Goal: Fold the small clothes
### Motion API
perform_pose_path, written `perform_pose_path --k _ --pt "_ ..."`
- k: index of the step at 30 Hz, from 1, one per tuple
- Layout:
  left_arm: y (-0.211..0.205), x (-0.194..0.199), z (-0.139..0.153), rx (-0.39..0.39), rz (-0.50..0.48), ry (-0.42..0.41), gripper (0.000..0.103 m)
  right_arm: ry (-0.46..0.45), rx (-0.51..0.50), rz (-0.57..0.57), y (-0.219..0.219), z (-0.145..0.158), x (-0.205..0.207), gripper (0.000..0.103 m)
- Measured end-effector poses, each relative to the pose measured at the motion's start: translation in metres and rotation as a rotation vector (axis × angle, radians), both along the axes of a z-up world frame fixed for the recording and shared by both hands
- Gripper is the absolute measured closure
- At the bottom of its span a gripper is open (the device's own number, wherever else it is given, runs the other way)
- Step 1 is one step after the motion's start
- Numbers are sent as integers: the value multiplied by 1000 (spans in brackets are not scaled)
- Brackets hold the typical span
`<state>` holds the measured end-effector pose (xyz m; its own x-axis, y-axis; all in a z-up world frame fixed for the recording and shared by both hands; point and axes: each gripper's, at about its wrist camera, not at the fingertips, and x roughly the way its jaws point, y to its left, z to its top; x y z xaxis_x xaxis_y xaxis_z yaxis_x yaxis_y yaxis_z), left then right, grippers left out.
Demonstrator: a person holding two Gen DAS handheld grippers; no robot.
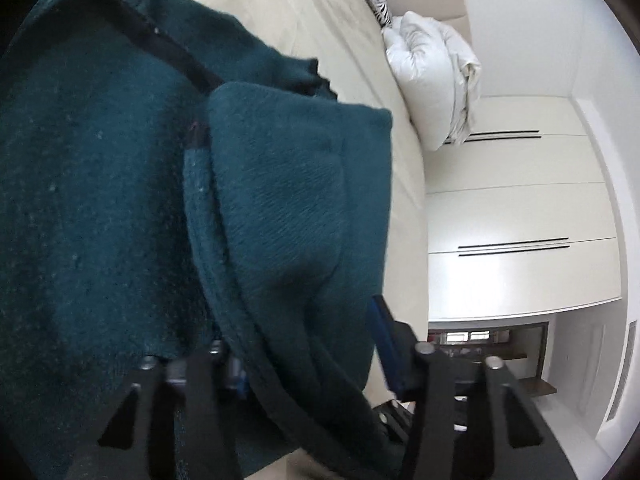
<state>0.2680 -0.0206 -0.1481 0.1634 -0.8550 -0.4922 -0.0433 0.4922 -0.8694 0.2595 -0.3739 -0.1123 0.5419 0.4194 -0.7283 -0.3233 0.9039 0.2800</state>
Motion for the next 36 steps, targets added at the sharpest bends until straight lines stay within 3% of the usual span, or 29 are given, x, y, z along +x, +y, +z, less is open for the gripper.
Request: perform_pose_path --k 2,4,7,13,17,20,25,30,36 --pt "-2 0 0 -3 -6 1 74 -34 -1 53 4 5 -16 45" --pt "-1 1 2 9 -21 -9 82 -44 -22 115 8 6 -30 45" --pt "7 5 10 38 -34 -44 87 -58 -27 108 -2 8 -48 45" --pt "20 9 39 161 -87 -161 88 -33 171 -10 -50 17 -46 45" --pt "44 10 47 262 -113 -225 88 -35 171 -45 -64 22 -35 45" --pt "69 13 40 308 -107 -227 88 -18 170 -43 -56 19 -16 45" --pt "105 14 29 317 -84 -212 88 29 155 -38 -38 6 15 45" --pt "113 16 36 320 -78 -232 88 63 146 -47 -17 -13 43 45" --pt "132 23 42 296 -27 -230 91 70 137 -48 -5 -8 44 45"
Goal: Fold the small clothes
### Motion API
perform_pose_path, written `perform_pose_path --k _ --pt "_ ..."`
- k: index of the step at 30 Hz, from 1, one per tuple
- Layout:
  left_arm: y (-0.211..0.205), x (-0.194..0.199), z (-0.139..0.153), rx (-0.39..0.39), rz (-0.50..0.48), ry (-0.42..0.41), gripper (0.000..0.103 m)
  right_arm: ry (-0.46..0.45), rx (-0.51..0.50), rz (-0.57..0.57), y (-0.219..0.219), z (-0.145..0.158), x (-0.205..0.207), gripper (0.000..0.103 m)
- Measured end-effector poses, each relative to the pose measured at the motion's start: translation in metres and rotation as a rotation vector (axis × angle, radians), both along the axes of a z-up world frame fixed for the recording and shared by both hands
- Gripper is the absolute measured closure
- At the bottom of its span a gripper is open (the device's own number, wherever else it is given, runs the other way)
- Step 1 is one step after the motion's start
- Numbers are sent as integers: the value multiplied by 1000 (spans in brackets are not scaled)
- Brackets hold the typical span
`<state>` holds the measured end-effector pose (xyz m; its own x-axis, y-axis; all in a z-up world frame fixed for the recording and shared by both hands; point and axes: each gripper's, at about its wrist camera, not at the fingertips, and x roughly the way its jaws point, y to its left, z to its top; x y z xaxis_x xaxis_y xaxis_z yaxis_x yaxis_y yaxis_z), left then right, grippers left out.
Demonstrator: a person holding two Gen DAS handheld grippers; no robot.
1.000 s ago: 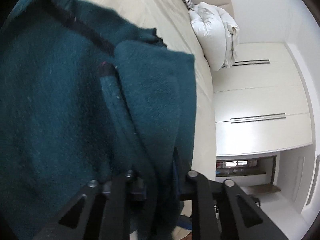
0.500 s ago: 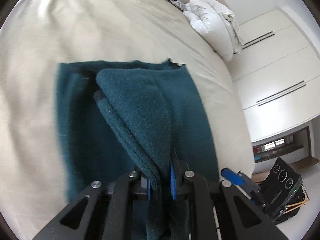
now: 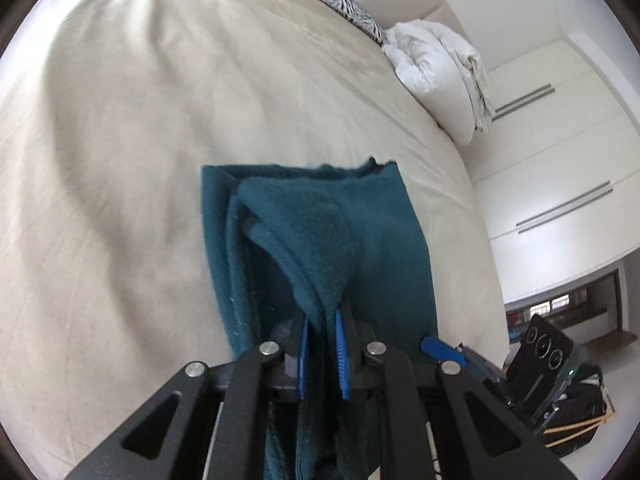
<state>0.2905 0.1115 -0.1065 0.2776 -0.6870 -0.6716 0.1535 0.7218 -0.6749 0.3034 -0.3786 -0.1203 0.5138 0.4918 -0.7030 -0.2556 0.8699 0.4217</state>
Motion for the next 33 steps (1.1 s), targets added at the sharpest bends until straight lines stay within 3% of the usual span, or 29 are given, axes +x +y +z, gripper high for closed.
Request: perform_pose_path --k 14,16,17,20,22,26,27,28,29,31,33 --pt "31 -17 -26 -101 125 32 93 16 -92 42 30 -13 -8 43" --pt "35 -15 -20 -85 126 21 94 29 -91 46 33 -11 -8 43" --pt "40 -13 -15 -74 138 11 102 36 -84 45 34 -10 -8 43" --pt "63 -9 -8 -72 212 -7 103 62 -50 35 36 -11 -4 43" --pt "66 -10 -9 -38 212 -1 103 59 -68 37 40 -15 -3 42" --pt "43 -33 1 82 166 -46 103 18 -98 60 55 -27 -3 25" --pt "35 -42 6 89 158 -67 101 6 -113 63 59 -28 -4 23" --pt "28 -51 10 86 146 -85 88 -6 -137 66 64 -28 -6 22" --pt "18 -65 16 85 137 -107 68 -14 -169 69 70 -27 -8 22" --pt "5 -85 21 101 131 -136 40 -4 -146 76 70 -21 -11 23" --pt "-5 -104 28 128 124 -173 37 -3 -25 81 57 -8 -16 25"
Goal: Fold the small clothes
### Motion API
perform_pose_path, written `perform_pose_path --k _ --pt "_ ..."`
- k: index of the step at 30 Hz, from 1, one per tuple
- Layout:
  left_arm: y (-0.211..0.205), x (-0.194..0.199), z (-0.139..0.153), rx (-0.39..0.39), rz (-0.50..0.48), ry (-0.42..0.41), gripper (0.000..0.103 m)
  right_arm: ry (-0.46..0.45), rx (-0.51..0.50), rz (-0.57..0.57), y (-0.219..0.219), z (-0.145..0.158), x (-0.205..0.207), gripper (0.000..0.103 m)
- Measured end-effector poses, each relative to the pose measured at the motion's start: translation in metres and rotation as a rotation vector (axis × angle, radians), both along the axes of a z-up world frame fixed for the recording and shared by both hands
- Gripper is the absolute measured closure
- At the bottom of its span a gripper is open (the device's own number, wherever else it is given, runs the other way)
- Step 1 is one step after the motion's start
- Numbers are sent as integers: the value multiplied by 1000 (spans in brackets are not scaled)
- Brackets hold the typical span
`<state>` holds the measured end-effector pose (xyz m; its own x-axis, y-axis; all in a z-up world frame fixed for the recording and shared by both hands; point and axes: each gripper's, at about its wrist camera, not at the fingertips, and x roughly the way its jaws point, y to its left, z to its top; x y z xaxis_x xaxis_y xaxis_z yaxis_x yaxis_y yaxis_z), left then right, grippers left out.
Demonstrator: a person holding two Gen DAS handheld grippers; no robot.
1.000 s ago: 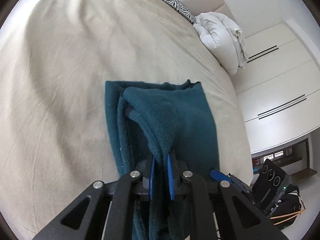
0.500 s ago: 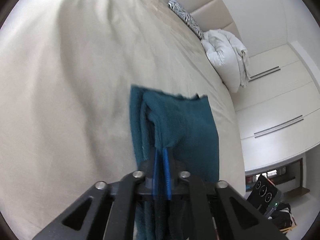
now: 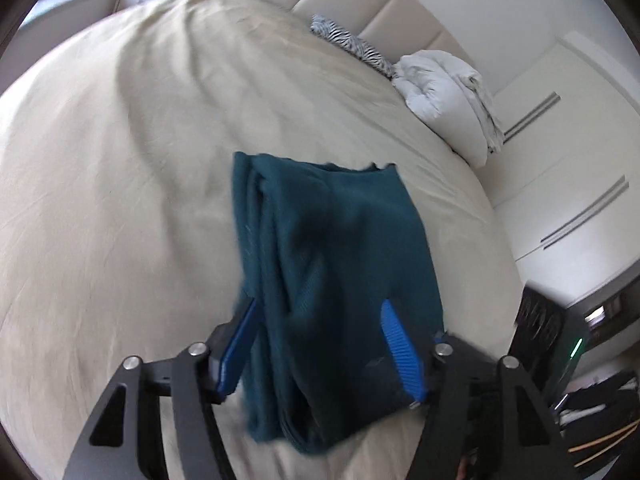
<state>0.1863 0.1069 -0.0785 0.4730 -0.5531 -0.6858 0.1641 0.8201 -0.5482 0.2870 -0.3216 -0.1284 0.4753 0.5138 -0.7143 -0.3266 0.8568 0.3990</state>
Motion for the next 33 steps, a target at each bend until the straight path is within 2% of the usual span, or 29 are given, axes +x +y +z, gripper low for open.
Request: perform_pose_path --k 2,4,6,8,13,15,18,20,22,24,25,27,29,31,33 --pt "-9 -12 4 14 -21 -15 37 -56 24 -24 -15 16 -10 25" --pt "-23 -19 4 79 -50 -35 38 -89 43 -66 -33 26 -17 25" --pt "-32 -16 -5 115 -74 -7 43 -68 95 -114 -54 27 -17 25" --pt "-35 -9 -23 124 -63 60 56 -43 111 -150 -68 23 -15 29" --pt "-27 -9 -37 175 -27 74 60 -6 91 -169 -78 11 -13 30" --pt "-26 -12 -34 184 -14 66 60 -1 71 -168 -77 6 -10 30" --pt "-19 -25 -19 215 34 8 56 -8 57 -170 -73 4 -7 30" --pt "-15 -31 -11 213 54 -24 44 -20 17 -177 -70 3 -5 30" --pt "-21 -31 -14 228 27 -15 40 -17 -10 -182 -68 0 -3 30" --pt "-32 -27 -27 233 -35 33 40 -11 -47 -180 -64 -4 0 30" --pt "-37 -25 -35 237 -58 54 43 -15 -65 -179 -62 -5 -1 30" --pt "-40 -19 -45 252 -50 77 60 -21 -116 -169 -54 -7 -2 30" --pt "-36 -17 -44 243 -37 79 86 -17 -175 -146 -45 -12 -2 30" --pt "-36 -16 -41 251 -53 72 91 -24 -202 -131 -40 -15 -4 30" --pt "-40 -18 -37 299 -81 46 92 -15 -210 -127 -37 -19 -3 33"
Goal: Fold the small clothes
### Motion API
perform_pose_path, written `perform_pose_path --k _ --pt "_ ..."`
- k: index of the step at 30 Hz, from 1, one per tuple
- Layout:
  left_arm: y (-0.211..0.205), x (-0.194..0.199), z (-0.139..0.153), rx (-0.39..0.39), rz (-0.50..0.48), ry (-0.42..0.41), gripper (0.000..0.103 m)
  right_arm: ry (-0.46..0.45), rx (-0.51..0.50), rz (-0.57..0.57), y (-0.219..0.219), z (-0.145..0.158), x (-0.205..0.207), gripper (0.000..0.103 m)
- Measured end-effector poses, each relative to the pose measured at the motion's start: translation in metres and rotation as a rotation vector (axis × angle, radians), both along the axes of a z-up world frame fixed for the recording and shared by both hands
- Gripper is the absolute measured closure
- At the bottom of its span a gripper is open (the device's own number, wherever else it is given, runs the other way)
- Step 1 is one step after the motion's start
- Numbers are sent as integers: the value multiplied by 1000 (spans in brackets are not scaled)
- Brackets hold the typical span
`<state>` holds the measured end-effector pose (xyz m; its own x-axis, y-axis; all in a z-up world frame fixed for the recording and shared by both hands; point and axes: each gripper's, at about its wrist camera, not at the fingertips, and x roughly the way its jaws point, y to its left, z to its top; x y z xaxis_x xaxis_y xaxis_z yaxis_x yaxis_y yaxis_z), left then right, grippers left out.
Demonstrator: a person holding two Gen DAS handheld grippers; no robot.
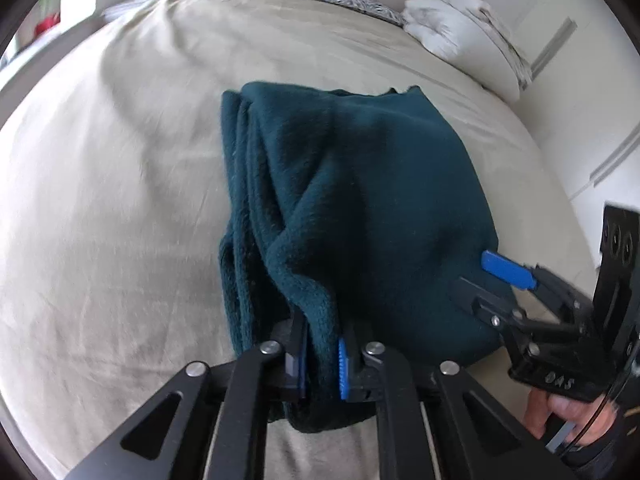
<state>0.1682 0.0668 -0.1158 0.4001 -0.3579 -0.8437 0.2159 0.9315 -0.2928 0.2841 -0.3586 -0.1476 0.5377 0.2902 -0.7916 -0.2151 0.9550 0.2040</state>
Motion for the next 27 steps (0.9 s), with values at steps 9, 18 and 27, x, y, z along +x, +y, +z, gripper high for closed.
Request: perform_pose_path --k 9,18,27 --pt "13 0 12 -4 -2 -26 93 35 -22 59 27 1 -2 56" --pt "24 2 6 -10 7 -6 95 59 -15 89 54 -3 -4 58" --pt "21 1 -5 5 16 -7 91 94 141 78 29 1 4 58"
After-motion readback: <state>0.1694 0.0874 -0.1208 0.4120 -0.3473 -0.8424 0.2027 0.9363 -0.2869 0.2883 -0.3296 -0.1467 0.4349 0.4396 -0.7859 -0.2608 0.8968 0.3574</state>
